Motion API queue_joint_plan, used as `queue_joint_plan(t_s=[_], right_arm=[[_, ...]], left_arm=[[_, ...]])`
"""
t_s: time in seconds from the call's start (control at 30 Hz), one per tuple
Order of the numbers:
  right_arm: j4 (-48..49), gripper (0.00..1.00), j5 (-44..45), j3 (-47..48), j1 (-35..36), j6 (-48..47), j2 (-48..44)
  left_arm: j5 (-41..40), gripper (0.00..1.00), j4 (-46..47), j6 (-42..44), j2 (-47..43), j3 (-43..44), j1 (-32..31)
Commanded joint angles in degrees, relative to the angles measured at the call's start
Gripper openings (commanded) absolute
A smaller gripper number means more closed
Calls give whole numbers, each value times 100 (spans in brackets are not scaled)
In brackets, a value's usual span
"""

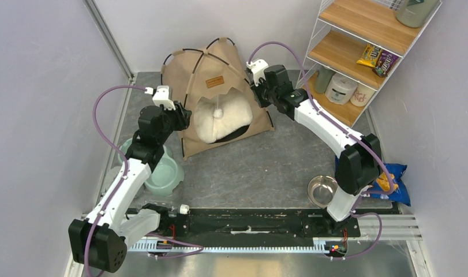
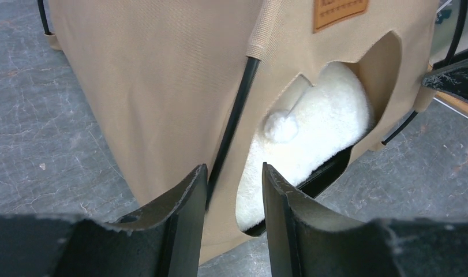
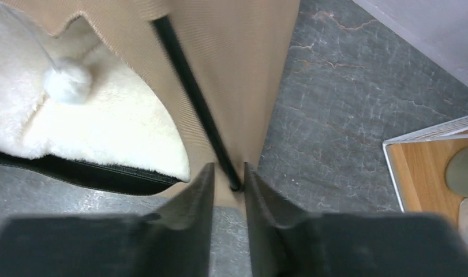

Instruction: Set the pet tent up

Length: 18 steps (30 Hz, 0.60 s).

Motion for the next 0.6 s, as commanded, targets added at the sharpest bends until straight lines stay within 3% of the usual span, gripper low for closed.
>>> queue_joint_plan(t_s=[0.0,0.1,0.2,0.43,0.57], right_arm=[[105,20,-228,86,4,133,-396],[96,6,-17,-267,4,279,-903],[-22,1,262,-607,15,381,-1552],[-573,1,1042,-972,16,686,-2367],[-454,1,1363,-1347,13,835,-2235]], left_arm=[[-9,46,152,156,-141,35,-28],[30,46,175,4,-144,100,-37],[226,46,275,-106,-140,121,-53],[557,46,599,-277,185,241,-102],[679,46,828,-363,568,334,-133]])
